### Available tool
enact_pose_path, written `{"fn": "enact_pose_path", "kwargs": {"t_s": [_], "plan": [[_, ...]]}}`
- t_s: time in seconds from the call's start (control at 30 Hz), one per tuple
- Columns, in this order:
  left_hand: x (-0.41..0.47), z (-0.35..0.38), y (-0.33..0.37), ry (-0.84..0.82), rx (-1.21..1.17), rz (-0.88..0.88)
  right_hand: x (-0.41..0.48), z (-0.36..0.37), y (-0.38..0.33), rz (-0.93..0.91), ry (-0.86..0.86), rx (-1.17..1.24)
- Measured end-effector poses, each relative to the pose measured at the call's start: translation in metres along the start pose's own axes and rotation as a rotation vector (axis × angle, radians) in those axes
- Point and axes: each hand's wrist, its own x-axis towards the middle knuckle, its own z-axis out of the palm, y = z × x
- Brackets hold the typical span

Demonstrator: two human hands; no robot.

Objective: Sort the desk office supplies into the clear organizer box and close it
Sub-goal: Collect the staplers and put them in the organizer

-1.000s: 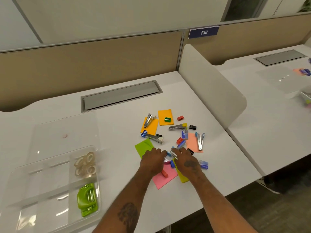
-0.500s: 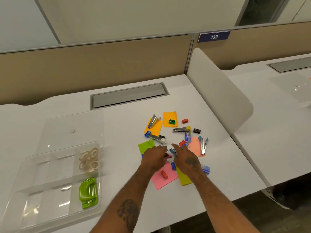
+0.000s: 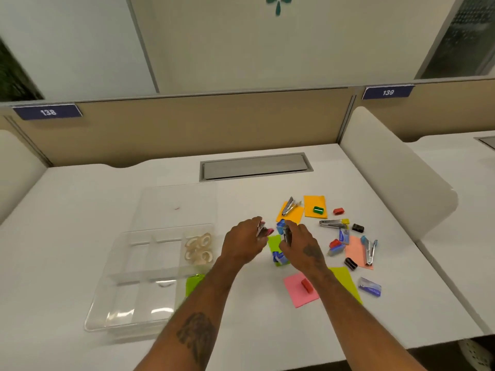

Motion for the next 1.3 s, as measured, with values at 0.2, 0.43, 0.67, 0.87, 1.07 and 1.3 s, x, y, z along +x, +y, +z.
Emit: {"fn": "enact_pose_path", "kwargs": {"t_s": [0.2, 0.43, 0.67, 0.87, 1.07, 1.3], "plan": [[-0.036, -0.063, -0.078, 0.07, -0.043, -0.103, -0.014, 0.045, -0.09, -0.071, 0.037, 0.134], [-0.081, -0.112, -0.163, 0.098, -0.057, -0.257, -0.038, 0.103, -0.172, -0.101, -0.032, 0.233], [-0.12, -0.118, -0.206, -0.011, 0.038, -0.361, -0.064, 0.137, -0.215, -0.107, -0.051, 0.24], [-0.132, -0.104, -0.216, -0.094, 0.144, -0.377, -0.073, 0.146, -0.223, -0.078, -0.13, 0.211], [-0.135, -0.096, -0.223, -0.056, 0.3, -0.362, -0.074, 0.15, -0.225, -0.03, -0.171, 0.187], [-0.138, -0.104, -0.234, 0.044, 0.306, -0.311, -0.074, 0.157, -0.229, -0.024, -0.231, 0.116]]}}
